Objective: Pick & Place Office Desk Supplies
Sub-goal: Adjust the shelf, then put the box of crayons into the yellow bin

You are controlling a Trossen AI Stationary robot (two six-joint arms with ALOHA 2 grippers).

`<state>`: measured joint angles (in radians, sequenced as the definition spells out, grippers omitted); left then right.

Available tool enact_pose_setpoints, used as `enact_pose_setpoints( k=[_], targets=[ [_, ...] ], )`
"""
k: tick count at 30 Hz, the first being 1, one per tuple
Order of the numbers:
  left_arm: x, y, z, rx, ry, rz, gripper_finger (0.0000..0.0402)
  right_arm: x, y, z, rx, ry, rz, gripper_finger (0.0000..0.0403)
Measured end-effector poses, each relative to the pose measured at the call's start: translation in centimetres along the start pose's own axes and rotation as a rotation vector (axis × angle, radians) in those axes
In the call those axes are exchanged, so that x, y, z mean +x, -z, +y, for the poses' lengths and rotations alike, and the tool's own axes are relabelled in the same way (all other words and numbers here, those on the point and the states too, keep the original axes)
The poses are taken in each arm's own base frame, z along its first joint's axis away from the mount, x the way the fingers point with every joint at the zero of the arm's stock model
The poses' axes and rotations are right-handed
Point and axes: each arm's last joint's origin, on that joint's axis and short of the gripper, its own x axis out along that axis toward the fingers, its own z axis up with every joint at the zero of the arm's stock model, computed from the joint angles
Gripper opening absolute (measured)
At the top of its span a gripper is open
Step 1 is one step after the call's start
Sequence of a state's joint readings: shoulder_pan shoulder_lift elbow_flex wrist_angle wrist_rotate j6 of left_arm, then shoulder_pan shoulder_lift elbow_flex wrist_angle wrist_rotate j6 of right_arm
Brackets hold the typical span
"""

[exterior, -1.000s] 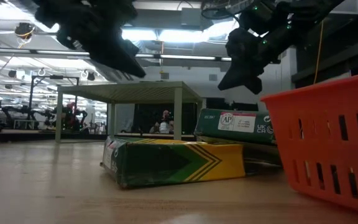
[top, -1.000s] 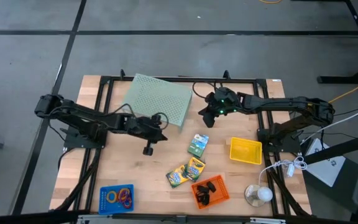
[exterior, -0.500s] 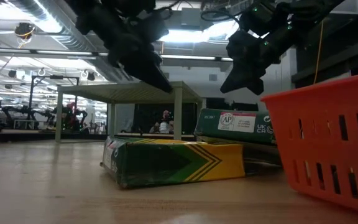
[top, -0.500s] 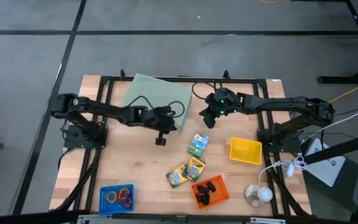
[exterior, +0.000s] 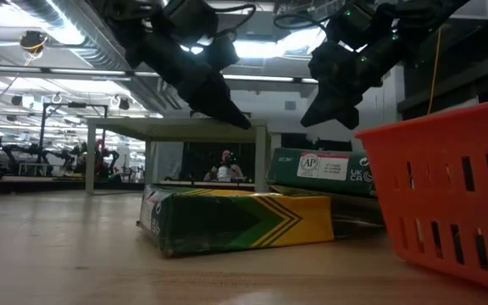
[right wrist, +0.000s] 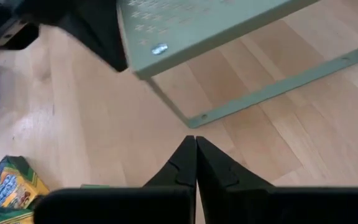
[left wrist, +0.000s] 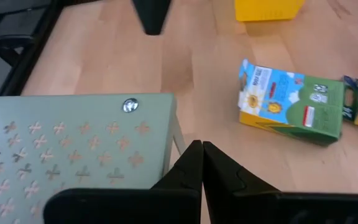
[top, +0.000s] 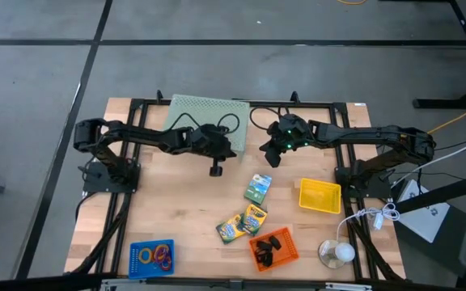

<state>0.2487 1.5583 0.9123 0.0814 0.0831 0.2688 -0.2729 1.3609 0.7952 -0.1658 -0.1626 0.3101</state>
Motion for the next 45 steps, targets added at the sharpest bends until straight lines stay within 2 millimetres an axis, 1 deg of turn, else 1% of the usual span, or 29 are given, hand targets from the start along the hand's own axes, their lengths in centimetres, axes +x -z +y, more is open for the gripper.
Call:
enact_pose_setpoints(
  k=[13,20,22,24,27,29,31,32,33,36,38,40,42,45],
  targets=[
    [-0.4,0.5,3.1,-0.024,-0.029,-0.041,0.0003,0.0,0.0,0.0,-0.001,-0.002,0.001,0.0000],
    [-0.6,0.6,4.2,-0.041,-0.059,-0.060,0.0002,0.0,0.0,0.0,0.001,-0.006,0.002,0.0000],
    [-0.6,0.6,4.1,-0.051,-0.020,-0.071,0.0003,0.0,0.0,0.0,0.000,-0.012,0.004,0.0000],
    [-0.5,0.4,3.5,-0.058,0.029,-0.083,0.0003,0.0,0.0,0.0,0.000,-0.013,0.005,0.0000],
    [-0.3,-0.2,1.5,-0.052,0.142,-0.109,0.0002,0.0,0.0,0.1,-0.004,-0.015,0.005,0.0000],
    [-0.4,-0.9,-0.4,-0.027,0.279,-0.149,0.0003,0.0,0.1,0.2,-0.020,-0.043,0.013,0.0000],
    [-1.3,-2.1,-2.6,0.013,0.428,-0.210,0.0003,0.1,0.0,0.7,-0.051,-0.087,0.007,0.0000],
    [-1.9,-2.7,-3.6,0.031,0.469,-0.234,0.0003,0.1,-0.1,1.0,-0.079,-0.116,-0.005,0.0000],
    [-2.6,-3.3,-4.5,0.047,0.480,-0.252,0.0002,0.1,-0.2,1.5,-0.109,-0.143,-0.024,0.0000],
    [-5.3,-4.6,-6.5,0.091,0.412,-0.274,0.0002,-0.4,-0.8,3.0,-0.209,-0.208,-0.119,0.0000],
    [-7.9,-5.4,-7.1,0.107,0.352,-0.293,0.0003,-1.4,-1.2,3.9,-0.254,-0.248,-0.185,0.0000],
    [-10.8,-5.8,-7.4,0.099,0.301,-0.303,0.0003,-2.8,-1.5,4.5,-0.286,-0.263,-0.238,0.0000],
    [-13.2,-5.5,-8.0,0.088,0.274,-0.322,0.0002,-4.4,-1.6,5.2,-0.312,-0.255,-0.292,0.0000],
    [-15.9,-4.4,-9.1,0.070,0.231,-0.336,0.0002,-7.0,-1.5,6.4,-0.384,-0.260,-0.376,0.0000]
  ],
)
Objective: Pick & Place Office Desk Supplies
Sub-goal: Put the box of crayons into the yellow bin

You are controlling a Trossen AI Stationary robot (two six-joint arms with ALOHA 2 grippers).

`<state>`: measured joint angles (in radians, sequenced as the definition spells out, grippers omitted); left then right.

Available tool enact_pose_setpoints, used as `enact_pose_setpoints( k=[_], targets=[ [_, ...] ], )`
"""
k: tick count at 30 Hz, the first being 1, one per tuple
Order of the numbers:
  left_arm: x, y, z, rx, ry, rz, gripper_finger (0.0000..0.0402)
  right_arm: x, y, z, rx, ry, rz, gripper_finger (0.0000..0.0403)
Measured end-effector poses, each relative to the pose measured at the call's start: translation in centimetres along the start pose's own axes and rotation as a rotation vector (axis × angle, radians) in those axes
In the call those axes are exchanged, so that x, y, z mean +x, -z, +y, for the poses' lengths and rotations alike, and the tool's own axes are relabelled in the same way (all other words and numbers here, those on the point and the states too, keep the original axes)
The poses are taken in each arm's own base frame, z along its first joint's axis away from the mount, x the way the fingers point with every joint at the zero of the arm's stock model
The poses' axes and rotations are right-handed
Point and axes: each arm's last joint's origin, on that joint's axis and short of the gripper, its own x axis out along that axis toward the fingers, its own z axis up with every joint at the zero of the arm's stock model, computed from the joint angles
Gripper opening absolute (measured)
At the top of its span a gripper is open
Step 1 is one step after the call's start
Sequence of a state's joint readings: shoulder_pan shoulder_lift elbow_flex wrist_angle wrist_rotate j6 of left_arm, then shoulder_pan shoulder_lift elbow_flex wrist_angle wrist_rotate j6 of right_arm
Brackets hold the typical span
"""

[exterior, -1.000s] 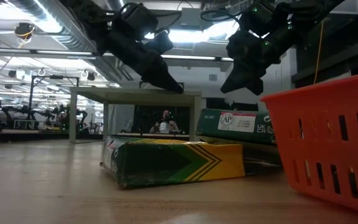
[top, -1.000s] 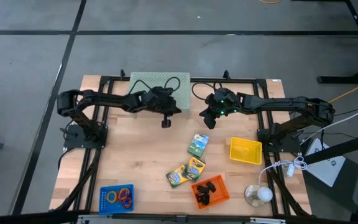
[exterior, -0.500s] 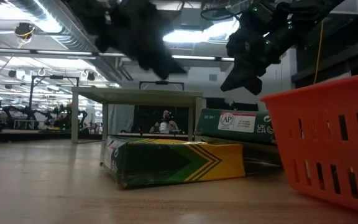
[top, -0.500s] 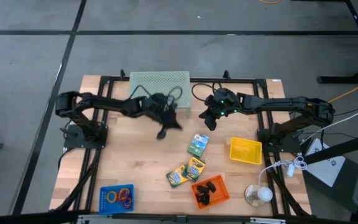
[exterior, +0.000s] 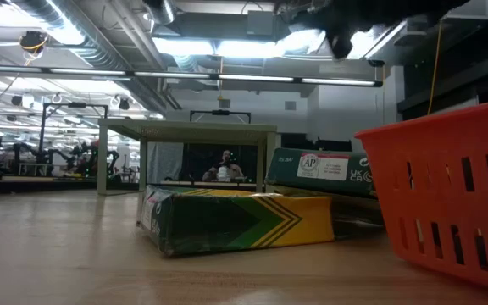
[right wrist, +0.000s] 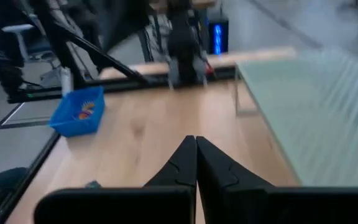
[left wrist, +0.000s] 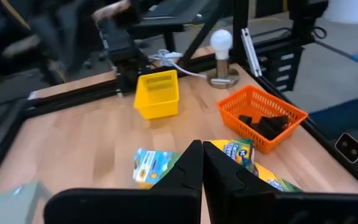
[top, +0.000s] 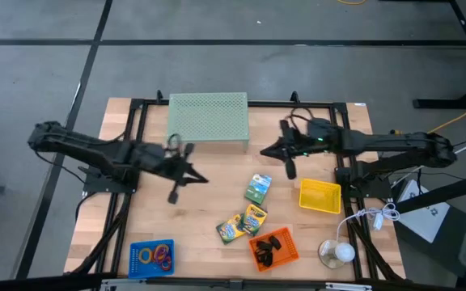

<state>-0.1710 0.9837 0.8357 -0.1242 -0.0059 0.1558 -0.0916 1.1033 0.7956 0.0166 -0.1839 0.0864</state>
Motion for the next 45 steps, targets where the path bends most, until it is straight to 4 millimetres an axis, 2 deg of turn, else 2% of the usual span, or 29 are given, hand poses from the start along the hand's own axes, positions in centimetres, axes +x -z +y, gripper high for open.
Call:
enact_pose_setpoints(
  k=[3,5,9,13,16,21,27,32,39,45],
  targets=[
    [-2.3,0.5,-1.3,-0.039,-0.054,-0.020,0.0003,-2.1,-0.6,1.3,-0.039,0.034,-0.053,0.0000],
    [-3.2,1.5,-2.2,-0.072,-0.085,-0.019,0.0002,-3.0,0.0,1.9,-0.044,0.049,-0.074,0.0000],
    [-3.7,4.3,-3.9,-0.142,-0.108,0.003,0.0003,-3.3,3.3,3.2,0.022,0.044,-0.105,0.0000],
    [-3.5,6.6,-5.6,-0.177,-0.094,0.030,0.0002,-3.0,6.7,4.4,0.017,0.034,-0.131,0.0000],
    [-3.6,7.6,-6.6,-0.186,-0.105,0.037,0.0002,-3.0,8.0,4.8,0.010,0.055,-0.161,0.0005],
    [-3.9,8.6,-7.5,-0.180,-0.166,0.044,0.0011,-3.1,7.6,5.1,0.002,0.054,-0.220,0.0013],
    [-4.0,8.3,-7.8,-0.205,-0.160,0.010,0.0019,-3.1,7.5,5.1,-0.026,0.057,-0.227,0.0015],
    [-3.9,8.3,-7.7,-0.141,-0.183,0.012,0.0017,-3.1,7.5,5.1,-0.022,0.056,-0.225,0.0015],
    [-4.0,8.6,-7.7,0.172,-0.200,0.068,0.0017,-3.1,7.5,5.1,-0.022,0.056,-0.222,0.0015],
    [-3.9,8.6,-7.9,0.062,-0.131,0.058,0.0014,-3.1,7.5,5.1,-0.020,0.056,-0.222,0.0015]
  ],
)
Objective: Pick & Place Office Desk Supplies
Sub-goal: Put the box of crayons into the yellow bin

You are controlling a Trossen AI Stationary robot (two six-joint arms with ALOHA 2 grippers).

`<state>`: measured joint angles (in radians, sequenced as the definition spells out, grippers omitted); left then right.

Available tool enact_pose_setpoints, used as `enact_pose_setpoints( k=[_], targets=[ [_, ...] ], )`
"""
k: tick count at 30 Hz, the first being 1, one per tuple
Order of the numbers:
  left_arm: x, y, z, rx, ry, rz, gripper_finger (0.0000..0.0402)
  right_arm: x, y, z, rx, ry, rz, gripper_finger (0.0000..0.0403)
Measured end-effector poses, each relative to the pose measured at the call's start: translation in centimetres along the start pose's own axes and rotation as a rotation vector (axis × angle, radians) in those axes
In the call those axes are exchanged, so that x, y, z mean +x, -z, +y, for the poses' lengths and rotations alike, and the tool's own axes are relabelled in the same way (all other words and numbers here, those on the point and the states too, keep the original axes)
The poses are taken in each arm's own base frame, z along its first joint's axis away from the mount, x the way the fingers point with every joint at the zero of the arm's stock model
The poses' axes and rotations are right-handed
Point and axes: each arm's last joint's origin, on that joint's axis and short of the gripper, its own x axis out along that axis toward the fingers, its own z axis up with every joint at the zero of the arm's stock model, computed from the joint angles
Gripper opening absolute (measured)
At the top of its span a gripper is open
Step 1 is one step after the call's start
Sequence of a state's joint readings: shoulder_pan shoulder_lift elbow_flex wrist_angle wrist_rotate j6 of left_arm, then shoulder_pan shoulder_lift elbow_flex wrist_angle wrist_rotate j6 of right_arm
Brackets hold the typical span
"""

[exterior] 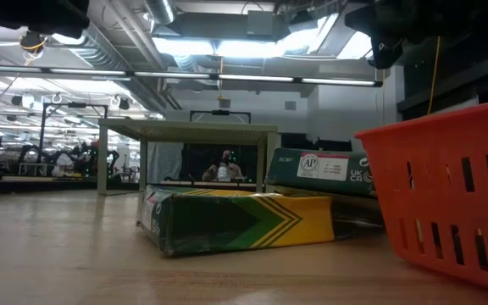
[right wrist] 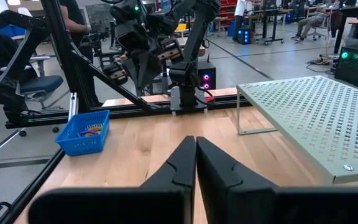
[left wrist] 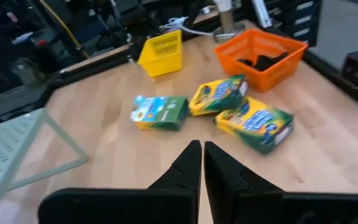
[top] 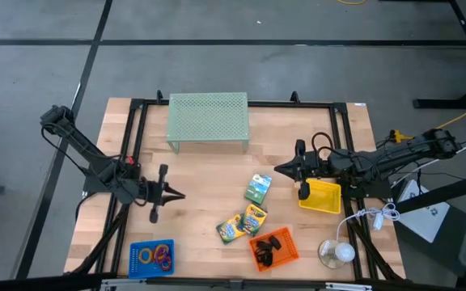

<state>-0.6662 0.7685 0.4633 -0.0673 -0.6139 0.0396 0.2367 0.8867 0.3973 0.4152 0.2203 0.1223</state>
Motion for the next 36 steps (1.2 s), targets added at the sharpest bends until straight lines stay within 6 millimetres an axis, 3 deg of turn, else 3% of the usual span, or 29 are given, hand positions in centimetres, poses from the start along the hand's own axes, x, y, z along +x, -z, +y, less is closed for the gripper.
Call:
enact_pose_setpoints(
  k=[10,19,36],
  targets=[
    [0.0,-0.1,-0.1,-0.136,0.041,-0.006,0.0011,0.0,0.0,0.0,0.000,0.000,0.001,0.0016],
    [0.7,0.7,-0.5,0.020,-0.009,0.066,0.0011,0.0,0.0,0.0,-0.001,0.000,0.001,0.0016],
    [-0.3,-3.5,1.1,0.109,-0.326,-0.243,0.0011,0.0,0.0,0.0,-0.001,0.000,0.001,0.0016]
  ],
)
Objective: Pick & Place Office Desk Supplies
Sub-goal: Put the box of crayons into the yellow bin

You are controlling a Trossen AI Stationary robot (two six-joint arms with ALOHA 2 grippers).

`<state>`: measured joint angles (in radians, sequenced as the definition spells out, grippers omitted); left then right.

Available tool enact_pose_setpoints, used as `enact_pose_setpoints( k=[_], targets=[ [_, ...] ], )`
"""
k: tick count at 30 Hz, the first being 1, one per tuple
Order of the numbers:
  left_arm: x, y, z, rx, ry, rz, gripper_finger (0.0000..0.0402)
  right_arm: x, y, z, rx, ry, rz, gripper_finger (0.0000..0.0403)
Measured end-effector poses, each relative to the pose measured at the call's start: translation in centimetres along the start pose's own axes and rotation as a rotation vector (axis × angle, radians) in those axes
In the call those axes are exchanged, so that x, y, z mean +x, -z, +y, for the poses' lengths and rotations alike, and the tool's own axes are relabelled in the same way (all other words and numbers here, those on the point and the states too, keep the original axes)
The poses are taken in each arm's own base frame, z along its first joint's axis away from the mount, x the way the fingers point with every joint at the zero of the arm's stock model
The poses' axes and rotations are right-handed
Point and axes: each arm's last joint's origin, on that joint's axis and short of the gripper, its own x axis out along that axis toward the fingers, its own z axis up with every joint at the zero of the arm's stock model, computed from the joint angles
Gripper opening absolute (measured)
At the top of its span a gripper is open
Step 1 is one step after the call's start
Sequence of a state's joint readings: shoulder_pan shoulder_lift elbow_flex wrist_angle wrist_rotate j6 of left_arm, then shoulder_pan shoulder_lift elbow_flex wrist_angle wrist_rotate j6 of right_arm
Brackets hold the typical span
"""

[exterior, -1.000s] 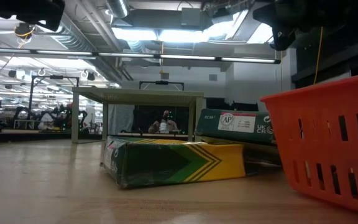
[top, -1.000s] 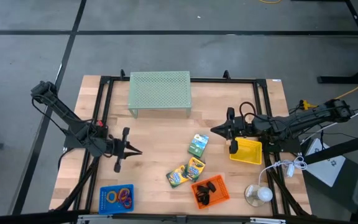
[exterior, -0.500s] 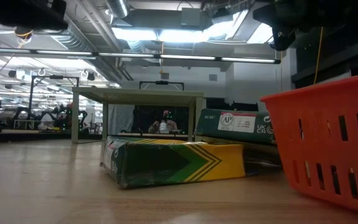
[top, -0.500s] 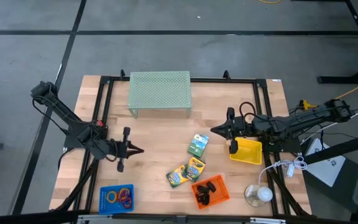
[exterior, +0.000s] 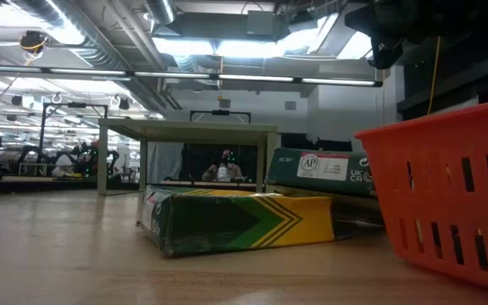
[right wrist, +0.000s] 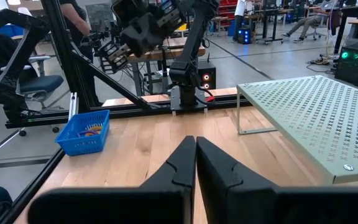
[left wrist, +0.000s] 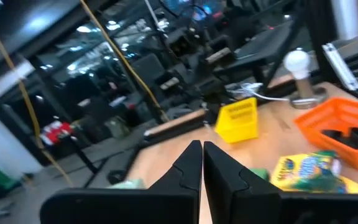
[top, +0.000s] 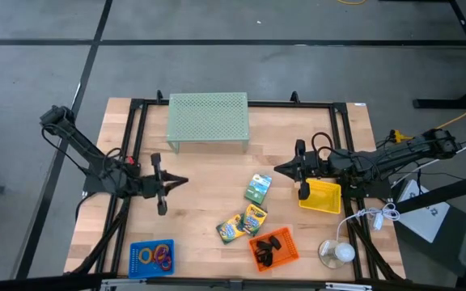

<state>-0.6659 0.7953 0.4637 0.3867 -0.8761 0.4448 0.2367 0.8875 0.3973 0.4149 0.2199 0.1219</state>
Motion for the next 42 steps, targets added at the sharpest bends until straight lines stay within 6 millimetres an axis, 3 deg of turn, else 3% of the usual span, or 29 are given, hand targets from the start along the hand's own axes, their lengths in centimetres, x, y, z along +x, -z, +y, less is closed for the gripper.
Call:
enact_pose_setpoints(
  k=[8,26,32,37,42],
  targets=[
    [-0.5,-0.5,1.0,0.076,-0.044,-0.020,0.0011,0.0,0.0,0.0,0.000,0.000,0.000,0.0016],
    [-0.6,-0.6,0.9,-0.140,0.006,-0.048,0.0012,0.0,0.0,0.0,0.000,0.000,0.000,0.0016],
    [-0.7,-1.1,0.7,-0.282,0.126,-0.122,0.0011,0.0,0.0,0.0,0.000,0.000,0.000,0.0016],
    [-0.8,-1.4,0.2,-0.286,0.308,-0.196,0.0008,0.0,0.0,0.0,0.000,0.000,0.000,0.0016],
    [-0.9,-1.8,0.2,-0.308,0.371,-0.255,0.0008,0.0,0.0,0.0,0.000,0.000,0.000,0.0016]
  ],
)
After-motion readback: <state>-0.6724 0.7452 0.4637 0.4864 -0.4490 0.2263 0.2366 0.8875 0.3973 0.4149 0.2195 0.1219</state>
